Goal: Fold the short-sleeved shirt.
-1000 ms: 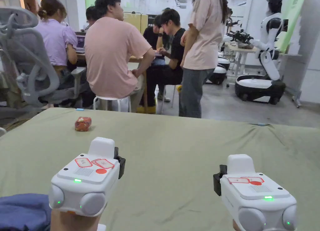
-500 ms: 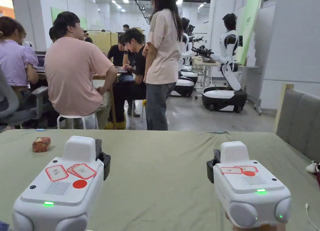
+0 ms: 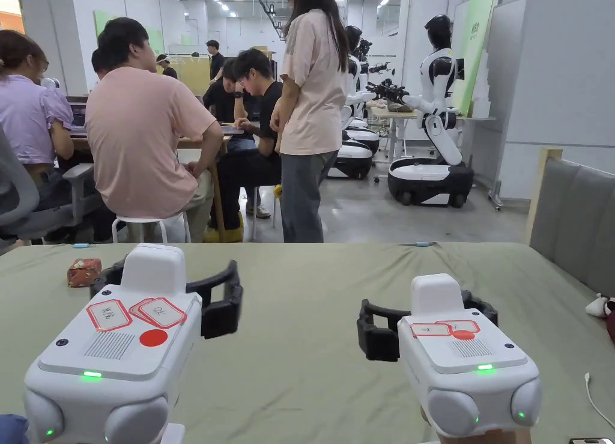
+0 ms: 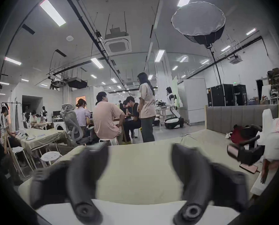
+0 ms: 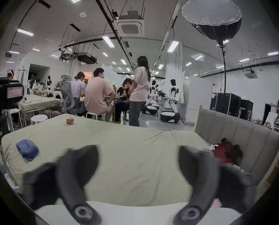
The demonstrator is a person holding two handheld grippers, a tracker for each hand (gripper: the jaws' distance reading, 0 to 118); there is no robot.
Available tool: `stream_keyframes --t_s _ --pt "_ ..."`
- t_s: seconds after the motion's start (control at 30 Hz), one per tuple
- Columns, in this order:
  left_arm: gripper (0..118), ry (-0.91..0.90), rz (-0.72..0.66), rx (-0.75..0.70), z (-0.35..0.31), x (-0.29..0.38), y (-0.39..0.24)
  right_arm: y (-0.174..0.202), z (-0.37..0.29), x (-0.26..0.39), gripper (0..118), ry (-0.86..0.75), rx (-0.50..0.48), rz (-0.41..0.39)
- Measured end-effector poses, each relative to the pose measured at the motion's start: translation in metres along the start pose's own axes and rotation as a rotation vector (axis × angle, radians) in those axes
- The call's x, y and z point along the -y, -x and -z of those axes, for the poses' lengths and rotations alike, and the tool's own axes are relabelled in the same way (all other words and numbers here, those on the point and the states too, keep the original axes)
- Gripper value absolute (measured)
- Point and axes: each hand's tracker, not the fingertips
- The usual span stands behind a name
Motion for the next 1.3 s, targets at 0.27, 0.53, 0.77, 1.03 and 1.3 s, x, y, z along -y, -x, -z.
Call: stream_keyframes --t_s 0.27,0.53,0.77,1.03,1.3 --pt "118 -0.017 0.008 0.007 -0.002 0.004 -0.001 0.005 0.001 -0.008 118 -0.033 0.003 -0.001" --pt "118 -0.006 -0.015 -0.007 -0.003 0.009 0.006 0.008 0.007 -0.003 118 -0.027 -0.017 0.023" --pt "118 0.007 -0.016 -0.022 -0.002 0.013 0.010 0.009 0.003 -0.006 118 -0.044 -0.020 0.026" --pt "118 0.023 -0.021 -0.029 0.000 0.017 0.013 0.009 -0.001 -0.009 118 -0.074 -0.024 0.059" --pt "118 0.032 -0.026 -0.047 -0.001 0.019 0.018 0.009 -0.001 -0.010 118 -0.063 -0.042 0.095"
